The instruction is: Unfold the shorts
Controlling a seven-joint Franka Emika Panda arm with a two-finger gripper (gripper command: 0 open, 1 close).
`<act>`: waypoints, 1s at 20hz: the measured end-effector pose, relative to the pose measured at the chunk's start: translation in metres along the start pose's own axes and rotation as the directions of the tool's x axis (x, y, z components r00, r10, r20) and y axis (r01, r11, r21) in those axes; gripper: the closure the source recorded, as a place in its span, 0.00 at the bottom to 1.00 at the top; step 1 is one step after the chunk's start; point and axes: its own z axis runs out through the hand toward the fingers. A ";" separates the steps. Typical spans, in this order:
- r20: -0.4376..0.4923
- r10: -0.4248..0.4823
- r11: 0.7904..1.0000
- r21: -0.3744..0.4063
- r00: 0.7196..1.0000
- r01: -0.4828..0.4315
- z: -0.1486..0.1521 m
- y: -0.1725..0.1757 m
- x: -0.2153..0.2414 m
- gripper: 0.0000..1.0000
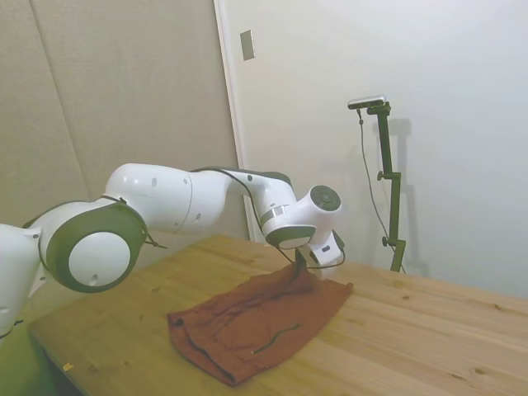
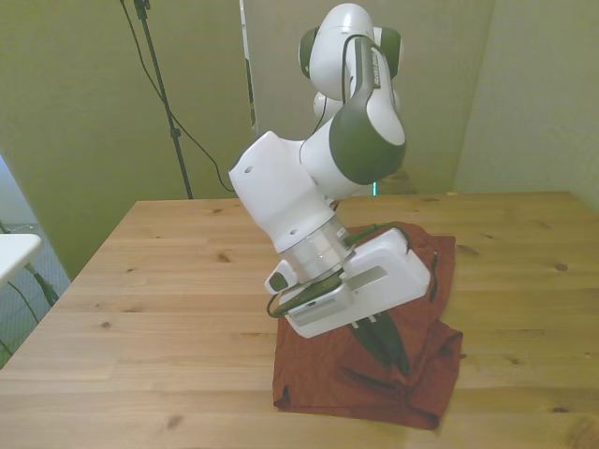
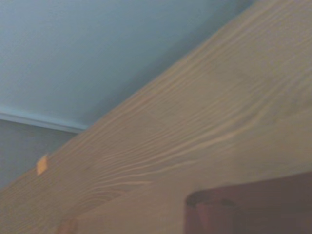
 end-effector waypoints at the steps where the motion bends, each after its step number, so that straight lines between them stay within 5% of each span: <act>1: 0.007 -0.012 1.000 0.004 1.000 0.012 0.002 -0.007 -0.008 1.00; 18: 0.161 -0.143 0.987 -0.044 0.977 0.152 0.119 -0.076 -0.127 1.00; 19: 0.168 -0.156 0.984 -0.061 0.973 0.168 0.128 -0.076 -0.135 0.00; 20: 0.178 -0.170 0.979 -0.081 0.969 0.186 0.136 -0.074 -0.142 0.00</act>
